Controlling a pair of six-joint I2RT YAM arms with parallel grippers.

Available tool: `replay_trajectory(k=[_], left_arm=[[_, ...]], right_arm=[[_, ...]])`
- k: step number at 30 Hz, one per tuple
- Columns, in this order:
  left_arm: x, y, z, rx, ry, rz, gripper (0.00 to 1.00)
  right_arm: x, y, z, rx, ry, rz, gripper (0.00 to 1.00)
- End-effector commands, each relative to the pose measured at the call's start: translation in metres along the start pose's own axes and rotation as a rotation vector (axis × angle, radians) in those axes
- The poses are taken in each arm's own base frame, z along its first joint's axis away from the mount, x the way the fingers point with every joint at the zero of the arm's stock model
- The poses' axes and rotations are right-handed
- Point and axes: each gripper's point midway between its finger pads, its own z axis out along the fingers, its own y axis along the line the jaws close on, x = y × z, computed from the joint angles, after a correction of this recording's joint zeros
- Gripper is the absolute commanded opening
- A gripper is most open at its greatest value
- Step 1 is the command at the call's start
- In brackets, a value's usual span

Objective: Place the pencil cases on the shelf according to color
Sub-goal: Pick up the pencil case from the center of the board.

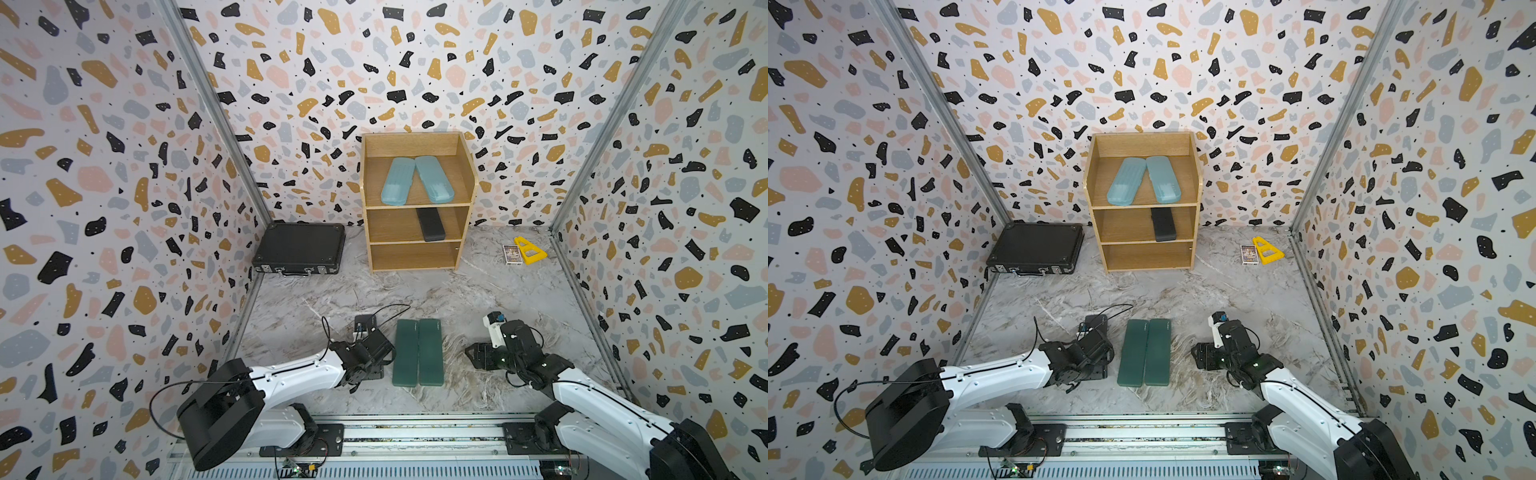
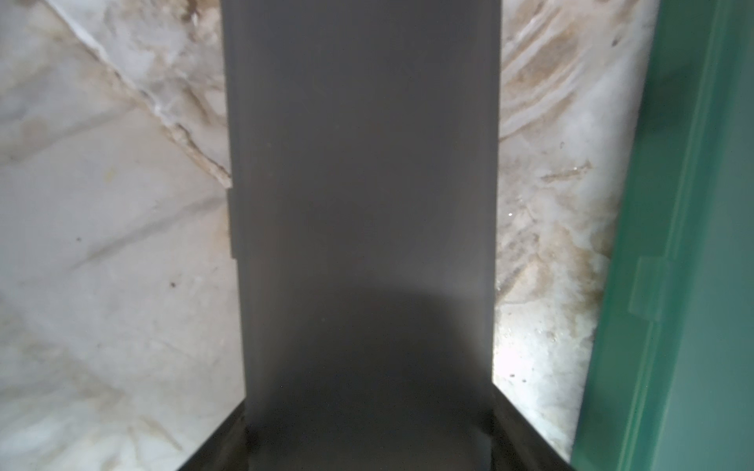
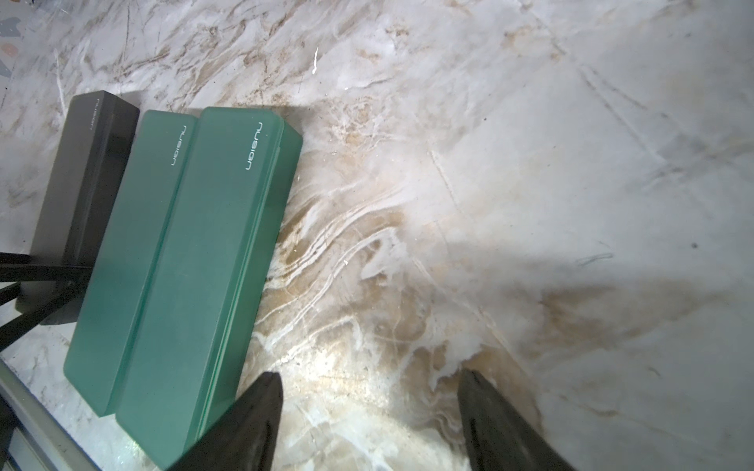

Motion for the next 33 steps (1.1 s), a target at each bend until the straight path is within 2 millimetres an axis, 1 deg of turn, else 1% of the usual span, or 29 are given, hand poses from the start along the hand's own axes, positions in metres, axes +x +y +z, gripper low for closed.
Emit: replay_trajectory(k=[1, 3, 5, 9, 12, 15, 17, 22, 29, 33], left_arm=[[0.007, 0.009, -0.015, -0.042, 0.053, 0.038, 0.0], [-0.004, 0.002, -0.029, -0.011, 0.023, 0.053, 0.0], [-0.016, -0.009, -0.044, 0.038, -0.013, 0.069, 0.0], [-0.047, -0.037, -0.076, 0.132, -0.104, 0.16, 0.0], [-0.071, -0.049, -0.095, 0.133, -0.167, 0.212, 0.0], [-0.092, -0.059, -0.106, 0.094, -0.197, 0.256, 0.0], [-0.107, -0.065, -0.11, 0.06, -0.215, 0.279, 0.0], [-0.14, -0.084, -0.109, 0.027, -0.225, 0.313, 0.0], [-0.187, -0.093, -0.103, 0.073, -0.243, 0.27, 0.0], [-0.212, -0.102, -0.098, 0.124, -0.262, 0.256, 0.0]], right_arm=[[-0.001, 0.001, -0.001, -0.004, -0.005, -0.009, 0.73], [-0.002, 0.002, -0.002, -0.006, -0.01, -0.012, 0.73], [-0.003, 0.003, -0.004, -0.008, -0.015, -0.016, 0.73], [-0.007, 0.004, -0.007, -0.004, -0.023, -0.02, 0.73], [-0.014, 0.006, -0.01, -0.005, -0.035, -0.02, 0.73], [-0.023, 0.011, -0.013, -0.012, -0.056, -0.024, 0.73], [-0.029, 0.014, -0.016, -0.012, -0.071, -0.028, 0.73], [-0.039, 0.018, -0.02, -0.016, -0.092, -0.049, 0.73], [-0.037, 0.019, -0.02, -0.023, -0.086, -0.066, 0.73], [-0.033, 0.019, -0.017, -0.035, -0.083, -0.071, 0.73]])
